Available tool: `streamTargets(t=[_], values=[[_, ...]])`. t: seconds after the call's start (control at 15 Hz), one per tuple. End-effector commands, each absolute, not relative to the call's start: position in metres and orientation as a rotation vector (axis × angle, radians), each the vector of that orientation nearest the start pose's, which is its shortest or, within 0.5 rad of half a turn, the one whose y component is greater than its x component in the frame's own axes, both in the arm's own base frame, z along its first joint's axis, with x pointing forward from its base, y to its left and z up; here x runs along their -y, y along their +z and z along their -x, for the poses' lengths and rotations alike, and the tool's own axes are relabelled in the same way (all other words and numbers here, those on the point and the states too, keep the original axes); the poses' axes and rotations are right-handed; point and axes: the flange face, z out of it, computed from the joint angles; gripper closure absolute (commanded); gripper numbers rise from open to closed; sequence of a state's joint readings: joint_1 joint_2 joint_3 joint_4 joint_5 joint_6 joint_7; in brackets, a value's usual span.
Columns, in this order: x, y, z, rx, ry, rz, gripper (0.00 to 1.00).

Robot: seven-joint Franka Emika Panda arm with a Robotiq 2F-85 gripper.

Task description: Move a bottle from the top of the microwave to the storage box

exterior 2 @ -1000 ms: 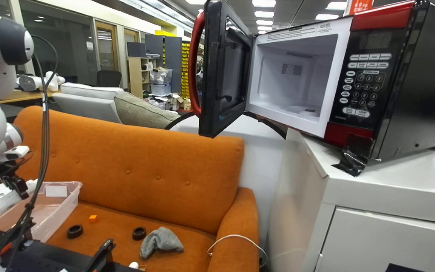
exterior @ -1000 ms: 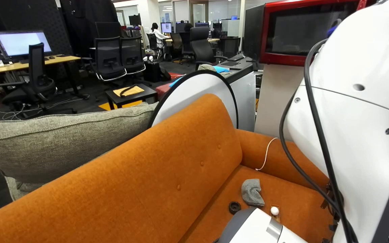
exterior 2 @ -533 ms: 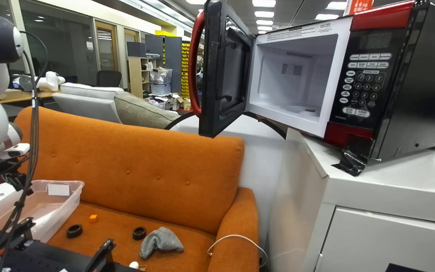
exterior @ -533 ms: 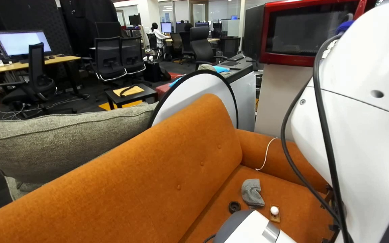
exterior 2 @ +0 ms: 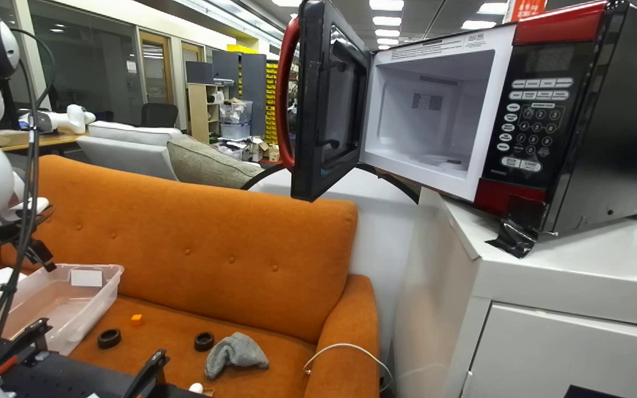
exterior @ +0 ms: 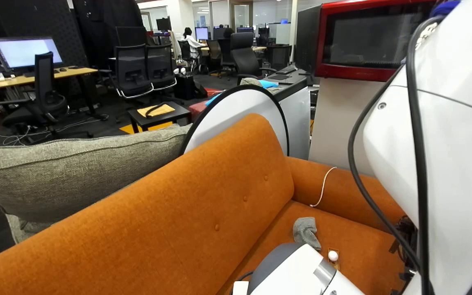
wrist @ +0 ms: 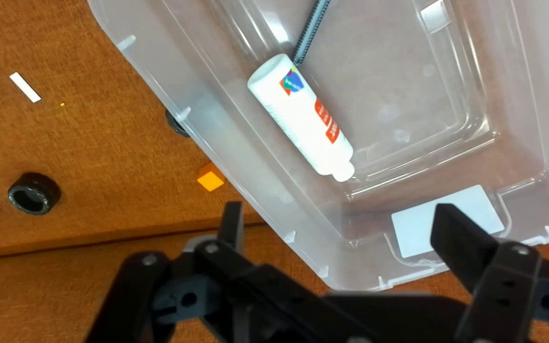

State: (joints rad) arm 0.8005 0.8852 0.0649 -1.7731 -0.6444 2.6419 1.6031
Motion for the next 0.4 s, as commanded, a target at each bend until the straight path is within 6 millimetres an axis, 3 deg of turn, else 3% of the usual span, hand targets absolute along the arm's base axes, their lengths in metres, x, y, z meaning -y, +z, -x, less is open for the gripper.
streamTargets(t=[0.0, 0.33], values=[[-0.4898, 0.0595, -0.3981, -0.306, -0.381, 3.191, 0.0], [-0.4883, 0.0572, -0.3951, -0.303, -0.378, 3.199, 0.0]])
